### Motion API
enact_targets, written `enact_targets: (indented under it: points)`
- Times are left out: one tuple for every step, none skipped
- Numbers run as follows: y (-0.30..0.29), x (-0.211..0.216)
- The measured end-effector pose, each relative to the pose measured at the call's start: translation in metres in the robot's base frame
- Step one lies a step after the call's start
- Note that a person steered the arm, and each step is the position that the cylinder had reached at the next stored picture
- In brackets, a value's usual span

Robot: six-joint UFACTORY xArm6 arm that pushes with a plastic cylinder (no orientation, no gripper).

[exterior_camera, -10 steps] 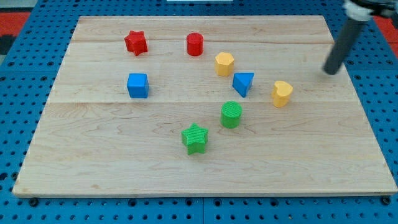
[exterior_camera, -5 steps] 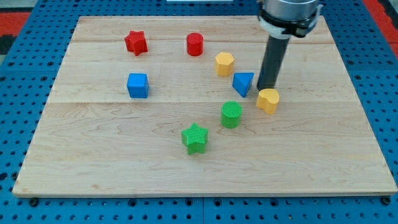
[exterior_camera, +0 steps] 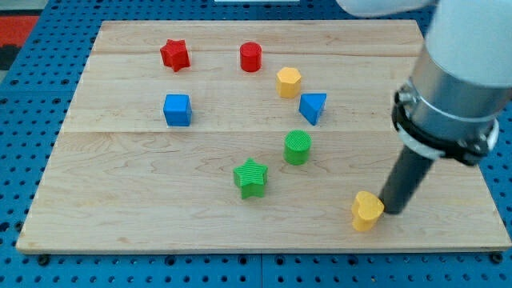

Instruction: Move the yellow heart left side of the green star

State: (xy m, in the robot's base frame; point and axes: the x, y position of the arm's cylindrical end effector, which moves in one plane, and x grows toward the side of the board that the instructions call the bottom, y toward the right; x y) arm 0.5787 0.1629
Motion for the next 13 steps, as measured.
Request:
enact_targets:
  points:
    - [-0.029, 0.007]
    - [-0.077, 0.007]
    - [-0.103, 0.018]
    - [-0.145, 0.020]
    - [-0.198, 0.008]
    - [-0.229, -0.016]
    - [-0.237, -0.041]
    - [-0.261, -0.009]
    - [-0.306, -0.008]
    - [-0.304, -0.037]
    - [-0.285, -0.066]
    - [-0.263, -0.069]
    - [-0.299, -0.068]
